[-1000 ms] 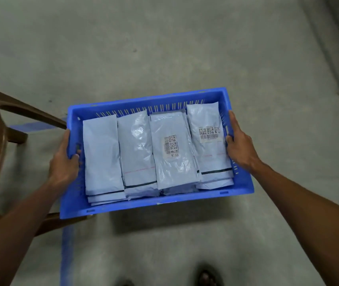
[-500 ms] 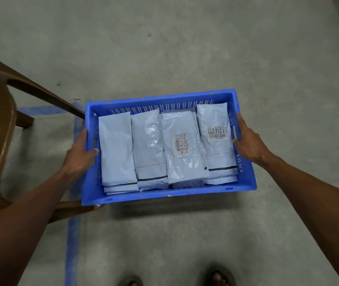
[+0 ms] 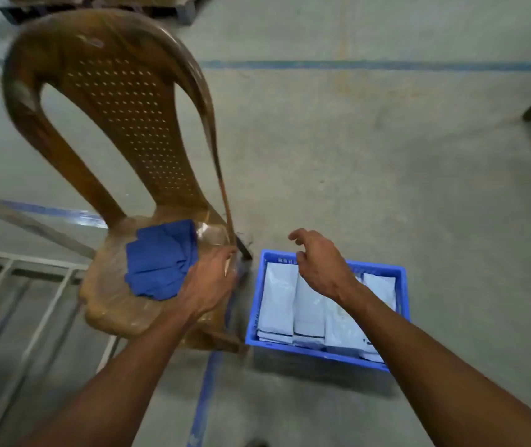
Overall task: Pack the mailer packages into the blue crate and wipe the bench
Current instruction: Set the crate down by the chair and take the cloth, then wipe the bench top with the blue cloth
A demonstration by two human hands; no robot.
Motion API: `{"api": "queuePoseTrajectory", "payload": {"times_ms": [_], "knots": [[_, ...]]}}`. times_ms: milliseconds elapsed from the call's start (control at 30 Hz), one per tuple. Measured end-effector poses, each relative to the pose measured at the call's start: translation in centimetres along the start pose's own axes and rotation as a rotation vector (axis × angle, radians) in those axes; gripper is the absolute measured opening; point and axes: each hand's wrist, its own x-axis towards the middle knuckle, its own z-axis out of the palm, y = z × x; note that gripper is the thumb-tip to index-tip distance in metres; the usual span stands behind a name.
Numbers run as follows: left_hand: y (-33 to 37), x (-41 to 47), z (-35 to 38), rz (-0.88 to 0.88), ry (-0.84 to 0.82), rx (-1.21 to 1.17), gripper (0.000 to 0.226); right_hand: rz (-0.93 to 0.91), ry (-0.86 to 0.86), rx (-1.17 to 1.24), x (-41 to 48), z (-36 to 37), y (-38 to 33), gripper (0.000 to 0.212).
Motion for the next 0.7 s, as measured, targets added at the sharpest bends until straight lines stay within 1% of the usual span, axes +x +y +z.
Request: {"api": "queuePoseTrajectory", "payload": {"times_ms": [67, 133, 200, 267, 400, 533, 600, 700], "knots": [[-2.1, -2.0, -4.2, -0.119, 0.010, -0.014, 0.047, -0.114, -0.098, -0.070, 0.9, 0.0, -6.7, 0.039], [-5.4, -3.9, -7.2, -0.221, 0.020, -0.032, 0.051, -0.192, -0.174, -0.145, 1.9, 1.2, -12.2, 0.041], [-9.1, -5.2, -9.3, -0.280, 0.044, -0.035, 0.050, -0.239, -0.233, -0.173, 3.1, 3.6, -16.2, 0.047], [-13.0, -5.8, -10.3, -0.319, 0.035, -0.017, 0.049, -0.258, -0.304, -0.201, 4.5, 6.8, -18.7, 0.050], [-21.1, -3.8, -9.1, -0.339, -0.032, -0.009, 0.049, -0.210, -0.444, -0.293, 8.9, 13.5, -20.1, 0.058], [-27.8, 1.8, -5.9, -0.303, -0.103, 0.009, 0.049, -0.157, -0.460, -0.354, 15.7, 20.1, -18.6, 0.060], [-29.8, 5.5, -4.7, -0.261, -0.109, 0.059, 0.054, -0.120, -0.486, -0.409, 18.9, 22.7, -18.0, 0.065], [-31.4, 11.2, -3.3, -0.159, -0.133, 0.145, 0.070, -0.141, -0.510, -0.543, 22.7, 25.6, -17.1, 0.082]]}}
